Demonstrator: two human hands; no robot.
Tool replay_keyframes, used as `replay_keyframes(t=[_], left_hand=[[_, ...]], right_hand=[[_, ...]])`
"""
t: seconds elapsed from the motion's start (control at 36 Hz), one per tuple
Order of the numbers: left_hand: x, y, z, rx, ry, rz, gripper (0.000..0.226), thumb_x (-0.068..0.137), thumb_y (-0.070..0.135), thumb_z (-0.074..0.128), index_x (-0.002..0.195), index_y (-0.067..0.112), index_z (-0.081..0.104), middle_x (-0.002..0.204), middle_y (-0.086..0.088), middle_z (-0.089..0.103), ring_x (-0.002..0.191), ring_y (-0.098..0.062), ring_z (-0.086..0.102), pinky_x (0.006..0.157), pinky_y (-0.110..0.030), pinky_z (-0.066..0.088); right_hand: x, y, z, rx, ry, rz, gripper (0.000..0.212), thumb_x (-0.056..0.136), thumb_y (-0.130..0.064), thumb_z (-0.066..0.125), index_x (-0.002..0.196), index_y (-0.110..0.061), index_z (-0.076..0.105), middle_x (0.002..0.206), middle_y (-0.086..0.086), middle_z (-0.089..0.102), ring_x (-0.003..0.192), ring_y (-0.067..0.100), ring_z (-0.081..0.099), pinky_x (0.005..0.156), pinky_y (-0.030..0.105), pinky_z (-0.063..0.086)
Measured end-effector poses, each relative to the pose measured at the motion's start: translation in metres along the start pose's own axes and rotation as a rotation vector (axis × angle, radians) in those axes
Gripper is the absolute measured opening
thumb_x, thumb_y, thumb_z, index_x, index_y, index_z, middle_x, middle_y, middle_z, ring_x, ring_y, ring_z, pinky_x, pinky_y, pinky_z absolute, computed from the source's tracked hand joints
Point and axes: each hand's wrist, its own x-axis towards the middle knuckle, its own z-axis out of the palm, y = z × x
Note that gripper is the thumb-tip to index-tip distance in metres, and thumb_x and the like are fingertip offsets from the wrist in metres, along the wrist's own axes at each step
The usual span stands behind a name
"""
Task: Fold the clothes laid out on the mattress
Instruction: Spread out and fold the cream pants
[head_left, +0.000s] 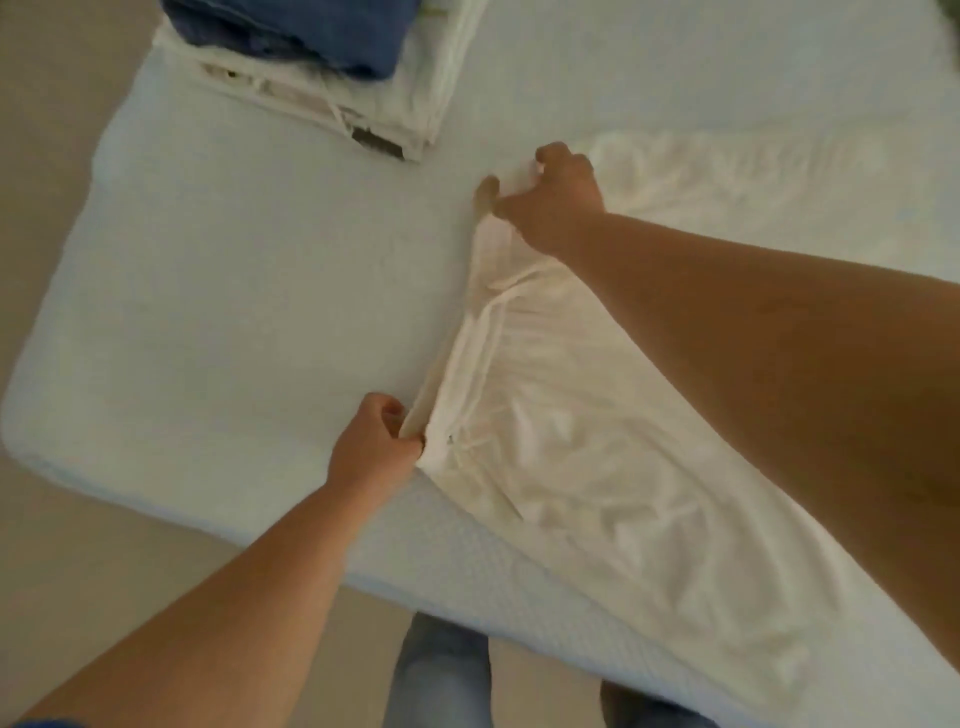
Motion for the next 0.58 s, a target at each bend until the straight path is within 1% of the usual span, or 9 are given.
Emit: replay_keyframes(t=[0.06,0.14,0.19,0.22,0.25,0.31,0.36,0.47,0.58], left_hand=[[0.003,-0.011,-0.003,-0.047,0.056,0.076,0.032,0.077,0.016,0.067,0.102,0.025,0.049,0.081,0.012,0.056,0.077,-0.013,0.054,0.069,-0.025,0.035],[0.0,-0.01,-0.009,-0.103,0.103,0.289,0.007,0.082,0.025,0.06,0.08,0.024,0.054,0.071,0.006,0.056,0.068,-0.011,0.052,0.062,-0.027,0.036],[-0.004,-0.004,-0.009,-0.109,0.022,0.363,0.029,0.079,0.031,0.052,0.054,0.023,0.04,0.052,0.009,0.04,0.052,-0.007,0.039,0.051,-0.028,0.028],[-0.007,0.0,-0.009,-0.067,-0.034,0.325,0.036,0.077,0.036,0.052,0.049,0.022,0.035,0.05,0.008,0.037,0.049,-0.008,0.037,0.048,-0.03,0.027],[-0.009,0.003,-0.009,0.0,-0.087,0.28,0.037,0.077,0.041,0.054,0.048,0.024,0.038,0.055,0.005,0.043,0.052,-0.012,0.042,0.049,-0.033,0.032],[-0.012,0.005,-0.007,0.136,-0.181,0.186,0.027,0.076,0.045,0.062,0.062,0.023,0.055,0.083,-0.01,0.057,0.071,-0.023,0.057,0.063,-0.037,0.046],[-0.013,0.007,-0.004,0.184,-0.217,0.133,0.034,0.076,0.046,0.065,0.082,0.012,0.067,0.102,-0.015,0.058,0.086,-0.027,0.06,0.073,-0.036,0.048],[-0.014,0.014,-0.002,0.091,-0.219,0.086,0.033,0.079,0.036,0.069,0.1,0.01,0.071,0.092,-0.006,0.067,0.082,-0.021,0.062,0.063,-0.026,0.043],[-0.019,0.007,0.007,0.088,-0.192,0.04,0.039,0.084,0.034,0.065,0.116,0.011,0.065,0.097,-0.002,0.061,0.084,-0.018,0.055,0.073,-0.029,0.042]], right_hand=[[-0.013,0.002,0.018,-0.021,0.006,-0.055,0.073,0.08,-0.035,0.066,0.141,-0.017,0.032,0.14,0.005,0.033,0.123,0.021,0.043,0.099,0.028,0.038],[-0.052,0.022,0.028,-0.037,0.098,-0.137,0.059,0.082,-0.026,0.061,0.137,-0.017,0.04,0.138,0.003,0.036,0.127,0.02,0.039,0.102,0.028,0.032],[-0.088,0.046,0.031,-0.036,0.114,-0.117,0.047,0.084,-0.022,0.06,0.13,-0.017,0.047,0.133,0.001,0.041,0.124,0.018,0.041,0.099,0.024,0.031],[-0.107,0.061,0.032,-0.042,0.108,-0.079,0.043,0.085,-0.022,0.059,0.127,-0.017,0.05,0.131,0.001,0.042,0.122,0.017,0.042,0.096,0.022,0.031],[-0.126,0.077,0.031,-0.053,0.103,-0.031,0.039,0.086,-0.022,0.059,0.124,-0.017,0.052,0.129,0.0,0.043,0.121,0.016,0.042,0.094,0.02,0.03],[-0.162,0.112,0.027,-0.068,0.106,0.091,0.034,0.087,-0.021,0.059,0.12,-0.018,0.055,0.127,-0.001,0.044,0.12,0.016,0.043,0.093,0.019,0.028],[-0.2,0.147,0.022,-0.087,0.111,0.237,0.031,0.086,-0.02,0.059,0.117,-0.019,0.056,0.127,-0.001,0.044,0.12,0.018,0.043,0.093,0.023,0.031],[-0.268,0.206,0.017,-0.177,0.06,0.434,0.031,0.085,-0.019,0.06,0.116,-0.018,0.058,0.13,0.005,0.043,0.123,0.024,0.04,0.1,0.035,0.033],[-0.311,0.248,0.021,-0.322,-0.075,0.499,0.036,0.084,-0.021,0.063,0.119,-0.017,0.058,0.131,0.008,0.044,0.123,0.028,0.037,0.103,0.037,0.032]])
